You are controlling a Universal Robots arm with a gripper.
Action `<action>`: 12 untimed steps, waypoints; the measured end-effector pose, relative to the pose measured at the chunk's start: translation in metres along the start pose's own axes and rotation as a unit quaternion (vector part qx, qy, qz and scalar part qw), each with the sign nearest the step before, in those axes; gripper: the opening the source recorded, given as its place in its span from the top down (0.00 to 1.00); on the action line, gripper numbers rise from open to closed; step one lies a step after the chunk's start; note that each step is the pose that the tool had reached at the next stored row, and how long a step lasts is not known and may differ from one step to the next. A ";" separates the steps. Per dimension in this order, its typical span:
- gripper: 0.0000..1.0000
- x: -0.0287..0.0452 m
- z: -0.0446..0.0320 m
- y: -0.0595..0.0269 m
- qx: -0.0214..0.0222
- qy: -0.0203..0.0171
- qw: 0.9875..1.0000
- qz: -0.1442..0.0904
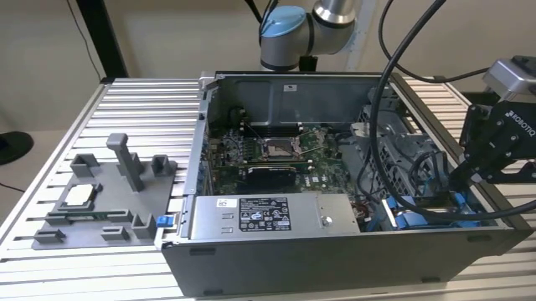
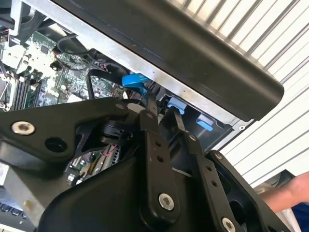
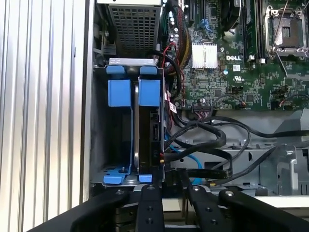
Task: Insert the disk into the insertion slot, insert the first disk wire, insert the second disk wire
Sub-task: 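Insert the second disk wire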
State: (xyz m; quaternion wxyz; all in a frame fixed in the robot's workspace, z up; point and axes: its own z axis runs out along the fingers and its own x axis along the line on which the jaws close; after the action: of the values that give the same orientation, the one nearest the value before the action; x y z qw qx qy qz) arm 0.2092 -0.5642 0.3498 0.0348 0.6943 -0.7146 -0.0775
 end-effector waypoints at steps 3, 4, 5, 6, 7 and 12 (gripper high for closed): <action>1.00 0.0000 -0.0001 0.0000 0.000 0.000 1.000 0.000; 1.00 0.0000 -0.0001 0.0000 0.000 0.000 1.000 0.000; 1.00 0.0000 0.0000 0.0000 0.000 0.000 1.000 0.000; 1.00 0.0000 0.0001 0.0000 0.000 0.000 1.000 0.000; 1.00 0.0000 0.0001 0.0000 0.000 0.000 1.000 0.000; 1.00 0.0000 0.0001 0.0000 0.000 0.000 1.000 0.000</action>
State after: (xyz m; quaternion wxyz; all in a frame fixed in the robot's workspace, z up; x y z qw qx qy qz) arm 0.2092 -0.5642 0.3497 0.0347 0.6942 -0.7147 -0.0775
